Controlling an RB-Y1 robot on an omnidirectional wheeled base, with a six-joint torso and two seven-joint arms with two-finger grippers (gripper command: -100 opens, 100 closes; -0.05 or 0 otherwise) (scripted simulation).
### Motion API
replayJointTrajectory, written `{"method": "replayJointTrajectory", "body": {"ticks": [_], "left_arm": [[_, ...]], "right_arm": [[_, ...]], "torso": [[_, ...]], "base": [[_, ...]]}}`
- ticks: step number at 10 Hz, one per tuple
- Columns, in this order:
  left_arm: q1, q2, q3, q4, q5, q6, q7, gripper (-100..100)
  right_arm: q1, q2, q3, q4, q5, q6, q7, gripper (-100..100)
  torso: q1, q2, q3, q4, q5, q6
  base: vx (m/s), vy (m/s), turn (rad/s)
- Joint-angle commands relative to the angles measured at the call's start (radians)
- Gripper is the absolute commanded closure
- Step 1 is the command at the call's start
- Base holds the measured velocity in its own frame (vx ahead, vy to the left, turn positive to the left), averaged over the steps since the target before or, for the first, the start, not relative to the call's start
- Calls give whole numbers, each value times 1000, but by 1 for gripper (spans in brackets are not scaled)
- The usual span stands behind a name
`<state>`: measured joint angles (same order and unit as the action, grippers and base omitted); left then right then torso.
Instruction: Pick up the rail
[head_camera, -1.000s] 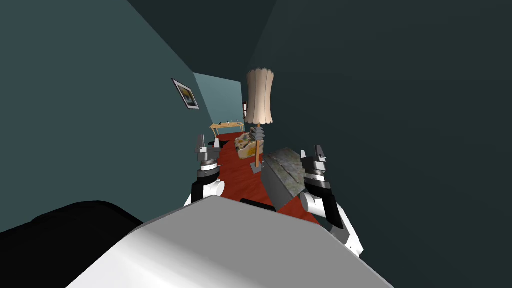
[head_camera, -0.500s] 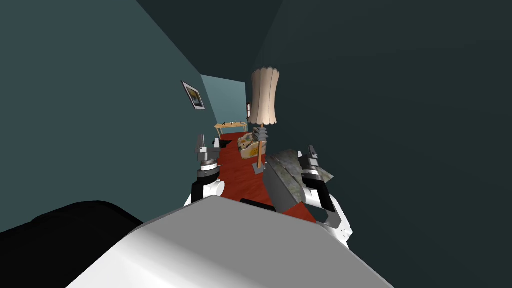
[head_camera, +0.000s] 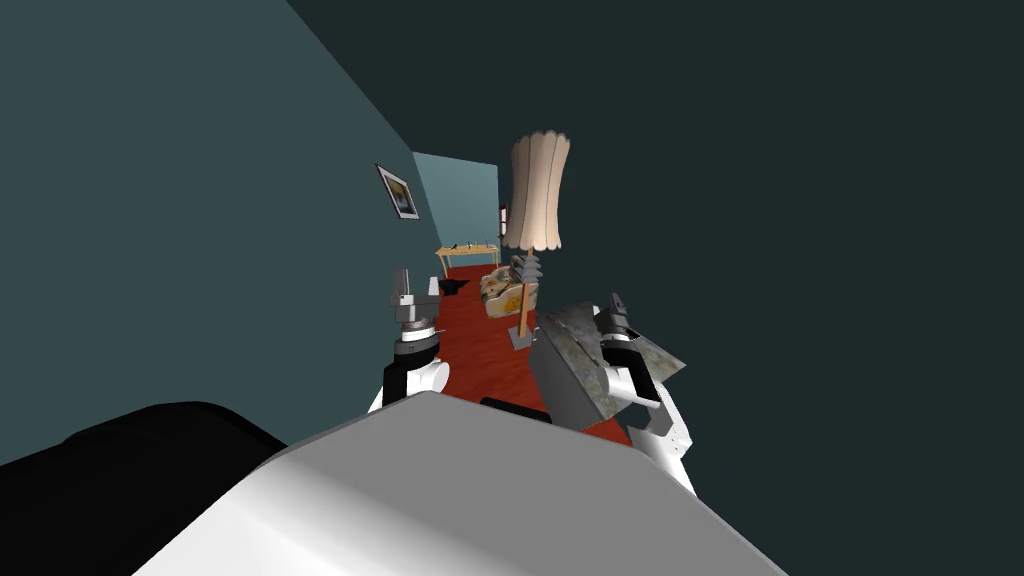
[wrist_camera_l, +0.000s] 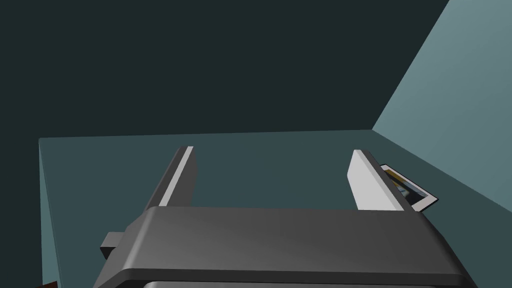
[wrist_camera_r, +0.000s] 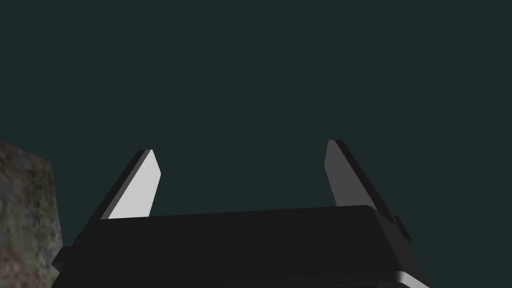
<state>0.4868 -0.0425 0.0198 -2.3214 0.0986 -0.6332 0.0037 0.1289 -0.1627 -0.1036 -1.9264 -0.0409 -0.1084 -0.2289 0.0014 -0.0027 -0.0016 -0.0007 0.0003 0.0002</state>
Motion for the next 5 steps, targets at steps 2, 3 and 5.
{"method": "replayJointTrajectory", "body": {"ticks": [2, 3, 5], "left_arm": [[0, 0, 0, 0, 0, 0, 0, 0], [0, 0, 0, 0, 0, 0, 0, 0], [0, 0, 0, 0, 0, 0, 0, 0]], "right_arm": [[-54, -7, -22, 63, -4, 82, -19, -100], [-94, -9, -38, 99, -6, 109, -34, -100], [-99, -9, -38, 115, -6, 151, -34, -100]], "torso": [[1, 0, 0, 0, 0, 0], [0, 0, 0, 0, 0, 0], [0, 0, 0, 0, 0, 0]], "base": [[30, 23, 91], [35, 27, 106], [22, 11, 26]]}}
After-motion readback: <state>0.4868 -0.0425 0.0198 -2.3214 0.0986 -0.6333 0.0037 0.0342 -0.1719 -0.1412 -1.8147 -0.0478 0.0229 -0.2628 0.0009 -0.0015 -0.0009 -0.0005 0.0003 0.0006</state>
